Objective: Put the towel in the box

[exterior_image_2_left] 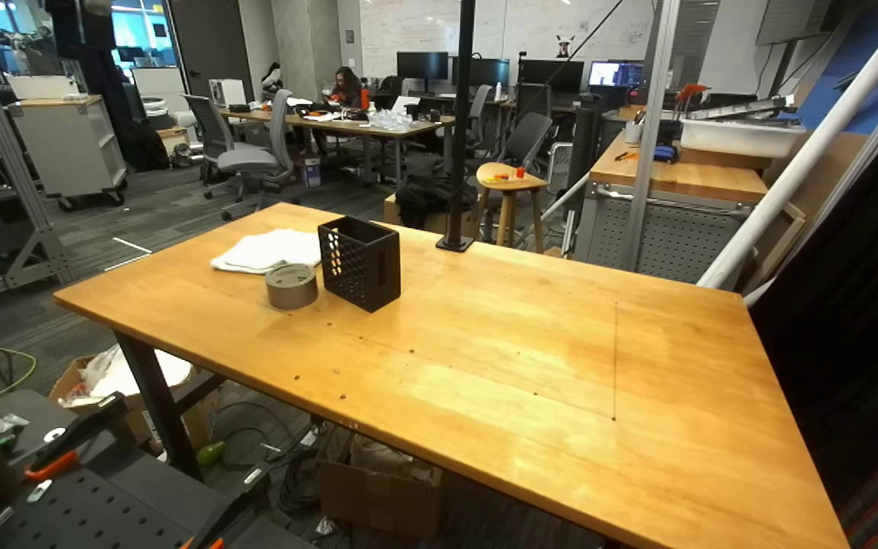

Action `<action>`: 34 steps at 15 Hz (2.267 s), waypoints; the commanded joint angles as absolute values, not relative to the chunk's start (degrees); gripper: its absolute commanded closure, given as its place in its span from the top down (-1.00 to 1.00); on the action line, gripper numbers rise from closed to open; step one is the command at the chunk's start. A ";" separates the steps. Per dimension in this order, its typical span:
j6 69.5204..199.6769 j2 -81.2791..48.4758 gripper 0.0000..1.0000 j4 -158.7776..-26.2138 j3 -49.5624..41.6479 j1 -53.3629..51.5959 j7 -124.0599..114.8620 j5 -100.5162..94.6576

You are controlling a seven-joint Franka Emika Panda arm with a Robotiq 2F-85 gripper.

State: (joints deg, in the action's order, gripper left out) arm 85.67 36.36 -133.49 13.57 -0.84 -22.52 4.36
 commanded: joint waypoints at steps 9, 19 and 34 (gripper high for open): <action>100.82 5.39 1.00 -109.82 21.14 -5.77 -21.96 -18.39; 112.30 -14.59 1.00 -93.04 15.26 -12.86 -14.77 -27.39; 120.94 -30.66 1.00 -89.40 9.93 -15.71 -3.39 -22.96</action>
State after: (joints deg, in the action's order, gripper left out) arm 121.48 -27.50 -93.06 11.35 -14.12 -6.82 -24.94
